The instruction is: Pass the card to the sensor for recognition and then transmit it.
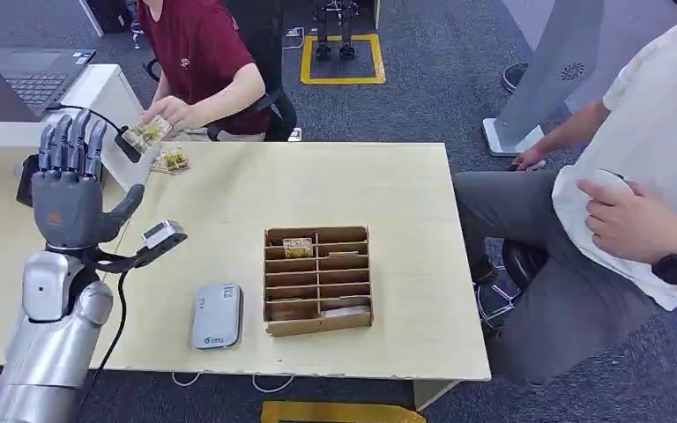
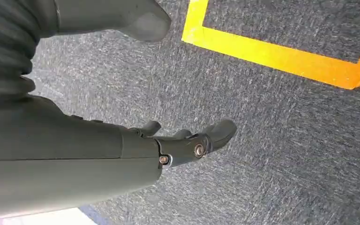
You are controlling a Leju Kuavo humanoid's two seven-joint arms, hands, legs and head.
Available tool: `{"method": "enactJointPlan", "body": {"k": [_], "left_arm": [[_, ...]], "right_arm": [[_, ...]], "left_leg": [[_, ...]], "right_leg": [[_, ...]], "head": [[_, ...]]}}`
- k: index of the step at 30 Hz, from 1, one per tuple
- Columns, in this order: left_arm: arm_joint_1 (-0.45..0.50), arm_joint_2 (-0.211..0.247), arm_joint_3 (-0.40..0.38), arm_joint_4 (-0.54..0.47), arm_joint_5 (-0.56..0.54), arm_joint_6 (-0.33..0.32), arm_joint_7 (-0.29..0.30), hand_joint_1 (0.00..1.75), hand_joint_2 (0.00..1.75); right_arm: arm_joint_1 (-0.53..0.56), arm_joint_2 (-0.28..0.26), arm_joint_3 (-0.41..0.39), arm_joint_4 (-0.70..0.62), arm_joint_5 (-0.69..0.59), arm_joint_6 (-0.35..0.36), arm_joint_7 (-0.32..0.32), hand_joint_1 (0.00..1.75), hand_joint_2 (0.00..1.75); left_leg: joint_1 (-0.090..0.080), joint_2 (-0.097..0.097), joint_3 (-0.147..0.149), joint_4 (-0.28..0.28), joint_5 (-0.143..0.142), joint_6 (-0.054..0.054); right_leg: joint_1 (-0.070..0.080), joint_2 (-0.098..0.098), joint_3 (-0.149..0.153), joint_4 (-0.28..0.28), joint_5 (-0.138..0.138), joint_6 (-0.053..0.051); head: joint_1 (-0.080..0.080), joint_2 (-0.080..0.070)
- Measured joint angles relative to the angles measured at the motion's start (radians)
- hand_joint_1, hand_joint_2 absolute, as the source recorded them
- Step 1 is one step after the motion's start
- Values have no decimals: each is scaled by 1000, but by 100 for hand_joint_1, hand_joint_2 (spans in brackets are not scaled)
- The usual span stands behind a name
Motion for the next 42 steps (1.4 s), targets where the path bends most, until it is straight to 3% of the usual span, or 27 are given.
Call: {"method": "enactJointPlan", "body": {"k": [3, 4, 13, 14, 17, 21, 25, 30, 35, 42], "left_arm": [[68, 9, -20, -56, 313, -216, -90, 0, 175], [99, 9, -25, -84, 364, -243, -107, 0, 175], [182, 16, -41, -180, 381, -272, -118, 0, 175], [186, 17, -42, -184, 400, -300, -122, 0, 175], [239, 39, -56, -225, 493, -474, -152, 0, 175], [379, 112, -101, -333, 538, -568, -195, 0, 175], [482, 181, -148, -433, 457, -551, -182, 0, 175], [505, 199, -248, -489, 113, -432, -39, 0, 175], [503, 209, -314, -493, 82, -411, -12, 0, 175], [503, 221, -343, -494, 82, -404, -12, 0, 175]], "right_arm": [[9, 0, -2, 0, -20, -4, -2, 0, 175], [15, 0, -3, 0, -22, -5, -3, 0, 175], [25, 0, -9, 0, -27, -7, -3, 0, 175], [26, 0, -9, 0, -28, -7, -2, 0, 175], [28, 0, -15, 0, -37, -2, 19, 0, 175], [39, 0, -35, 0, -52, 0, 30, 0, 175], [42, 1, -54, 0, -58, -5, 31, 0, 175], [40, 9, -75, -1, -60, -12, 35, 0, 175], [40, 14, -85, -2, -60, -13, 36, 0, 175], [40, 16, -88, -4, -60, -13, 36, 0, 175]], "left_leg": [[0, 2, 1, 0, -1, 0], [0, 2, 0, 0, -1, 0], [0, 2, -1, 0, -3, 1], [0, 2, -1, 0, -3, 1], [0, 4, -1, 0, -3, 1], [1, 6, 1, -1, -5, -1], [1, 5, 1, -1, -6, -1], [0, 3, 0, -1, -7, 0], [0, 4, 1, -1, -7, 0], [1, 4, 1, -1, -7, 0]], "right_leg": [[-1, 2, 0, 0, 0, 0], [0, 2, 0, 0, 0, 0], [0, 1, -1, 0, -1, 0], [0, 1, -1, 0, -1, 0], [-1, 3, 0, 0, -1, 0], [0, 6, -1, 0, -3, -2], [0, 5, -1, 0, -5, -1], [0, 2, 0, 0, -6, 0], [0, 2, 0, 0, -5, 0], [0, 2, 0, 0, -5, 0]], "head": [[-1, 0], [0, 0], [0, 0], [0, 0], [0, 0], [-1, 0], [0, 0], [0, 0], [1, 0], [1, 0]]}}
